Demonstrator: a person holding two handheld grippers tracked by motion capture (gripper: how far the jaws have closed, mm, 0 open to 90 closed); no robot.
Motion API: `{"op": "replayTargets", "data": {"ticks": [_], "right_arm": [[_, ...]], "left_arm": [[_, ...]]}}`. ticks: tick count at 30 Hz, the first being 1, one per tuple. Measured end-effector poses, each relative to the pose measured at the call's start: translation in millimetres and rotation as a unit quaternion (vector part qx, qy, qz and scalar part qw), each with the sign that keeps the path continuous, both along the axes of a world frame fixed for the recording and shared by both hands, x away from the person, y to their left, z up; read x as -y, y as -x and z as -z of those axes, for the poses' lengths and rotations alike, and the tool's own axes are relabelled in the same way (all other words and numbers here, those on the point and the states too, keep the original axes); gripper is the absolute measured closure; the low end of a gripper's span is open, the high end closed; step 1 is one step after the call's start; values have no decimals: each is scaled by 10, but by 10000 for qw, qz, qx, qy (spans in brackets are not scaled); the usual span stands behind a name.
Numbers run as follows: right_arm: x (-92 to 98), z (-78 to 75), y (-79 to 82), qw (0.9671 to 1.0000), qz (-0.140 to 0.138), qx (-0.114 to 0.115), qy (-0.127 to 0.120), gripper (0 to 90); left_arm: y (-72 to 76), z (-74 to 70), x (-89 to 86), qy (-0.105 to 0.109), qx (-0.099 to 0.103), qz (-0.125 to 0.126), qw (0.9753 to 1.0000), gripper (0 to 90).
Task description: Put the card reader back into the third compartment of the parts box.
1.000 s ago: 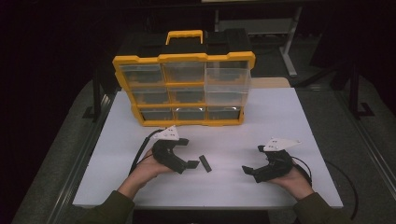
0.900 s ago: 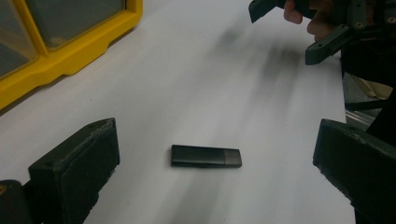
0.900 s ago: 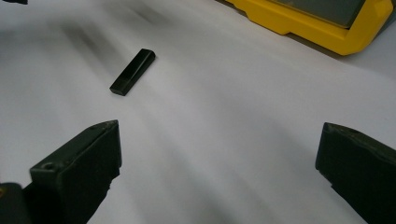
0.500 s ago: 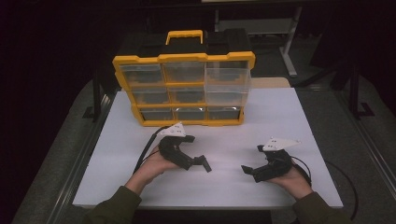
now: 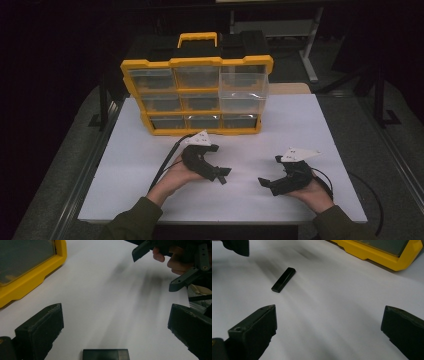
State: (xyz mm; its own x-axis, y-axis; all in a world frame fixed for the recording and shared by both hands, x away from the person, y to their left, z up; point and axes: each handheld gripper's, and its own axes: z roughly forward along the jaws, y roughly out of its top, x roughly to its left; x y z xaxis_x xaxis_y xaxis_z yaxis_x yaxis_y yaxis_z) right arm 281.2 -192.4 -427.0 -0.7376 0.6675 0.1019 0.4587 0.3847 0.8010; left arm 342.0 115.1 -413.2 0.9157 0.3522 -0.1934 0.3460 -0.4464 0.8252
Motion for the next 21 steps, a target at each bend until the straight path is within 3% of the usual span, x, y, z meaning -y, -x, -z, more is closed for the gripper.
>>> {"op": "replayTargets", "data": {"ticks": [8, 21], "right_arm": [[-13, -1, 13, 10000, 38, 1, 20, 0], [-7, 6, 21, 10000, 34, 6, 38, 0]], "left_arm": [[29, 66, 43, -10, 6, -137, 9999, 0], [98, 192, 70, -280, 3, -166, 9995, 0]]}}
